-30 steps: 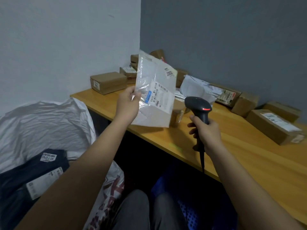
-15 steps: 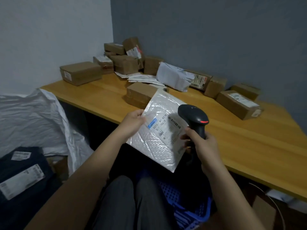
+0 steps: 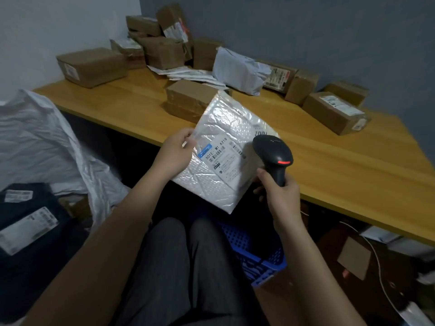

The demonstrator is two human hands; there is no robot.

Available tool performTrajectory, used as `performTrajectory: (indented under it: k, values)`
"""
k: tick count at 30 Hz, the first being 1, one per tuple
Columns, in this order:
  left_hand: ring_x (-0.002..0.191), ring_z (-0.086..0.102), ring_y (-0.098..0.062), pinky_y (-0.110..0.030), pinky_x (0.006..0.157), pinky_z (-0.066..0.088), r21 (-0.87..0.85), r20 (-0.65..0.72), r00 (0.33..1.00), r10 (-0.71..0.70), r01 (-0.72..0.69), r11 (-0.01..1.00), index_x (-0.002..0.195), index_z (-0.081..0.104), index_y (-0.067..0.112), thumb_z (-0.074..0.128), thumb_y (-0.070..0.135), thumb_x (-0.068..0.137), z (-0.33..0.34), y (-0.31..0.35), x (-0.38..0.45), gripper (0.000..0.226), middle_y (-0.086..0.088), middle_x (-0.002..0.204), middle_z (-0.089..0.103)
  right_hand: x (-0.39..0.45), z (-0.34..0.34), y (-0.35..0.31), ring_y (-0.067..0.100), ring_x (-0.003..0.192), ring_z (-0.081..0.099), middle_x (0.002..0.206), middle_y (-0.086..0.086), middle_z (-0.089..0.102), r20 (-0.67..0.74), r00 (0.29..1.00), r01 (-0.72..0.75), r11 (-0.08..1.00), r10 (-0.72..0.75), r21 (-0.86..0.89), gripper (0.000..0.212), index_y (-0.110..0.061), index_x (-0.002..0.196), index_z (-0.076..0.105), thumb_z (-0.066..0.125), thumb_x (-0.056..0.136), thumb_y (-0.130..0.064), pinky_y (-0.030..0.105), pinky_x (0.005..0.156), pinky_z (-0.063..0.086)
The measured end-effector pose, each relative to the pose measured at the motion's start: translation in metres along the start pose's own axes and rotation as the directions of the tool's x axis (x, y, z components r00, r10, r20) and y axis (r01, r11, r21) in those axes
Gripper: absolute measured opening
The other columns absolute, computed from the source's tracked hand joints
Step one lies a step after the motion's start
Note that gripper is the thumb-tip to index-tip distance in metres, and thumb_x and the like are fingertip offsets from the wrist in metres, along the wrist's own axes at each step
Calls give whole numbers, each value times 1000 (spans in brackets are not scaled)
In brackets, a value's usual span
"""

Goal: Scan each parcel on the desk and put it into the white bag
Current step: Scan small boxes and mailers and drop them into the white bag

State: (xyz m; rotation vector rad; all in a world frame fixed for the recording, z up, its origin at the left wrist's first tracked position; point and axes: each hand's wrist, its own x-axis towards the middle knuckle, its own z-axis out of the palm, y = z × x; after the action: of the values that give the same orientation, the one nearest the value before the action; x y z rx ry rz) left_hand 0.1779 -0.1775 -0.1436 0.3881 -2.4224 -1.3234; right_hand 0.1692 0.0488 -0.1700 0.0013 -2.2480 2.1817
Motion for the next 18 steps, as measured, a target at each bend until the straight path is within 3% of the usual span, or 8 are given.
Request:
performTrajectory:
  k: [3,8,18]
  values:
    - [96,57,-9,-22,72,45,-147,-113,992,-50,33,989,109,58,23,45,17,100,2,-7,-5,17,11,101,62,-9,5,5,13,50,55,66,8,65,58,998,-10,1000,10,-12,11,-7,87,64,68,89,-17,23,45,41]
    - [96,68,-22,-48,90,51,-443,-173,963,-208,113,889,92,57,27,50,10,96,11,-13,-8,19,4,96,72,-19,19,9,10,48,54,65,0,67,118,991,-62,998,62,-9,8,-11,84,64,68,90,-16,21,45,41]
    - [82,67,-21,-50,86,52,-477,-149,974,-168,78,875,94,58,25,55,13,96,26,-12,-19,12,7,82,73,-19,27,-6,14,49,53,69,18,63,107,994,3,999,3,-55,18,0,87,63,67,89,-17,27,49,41]
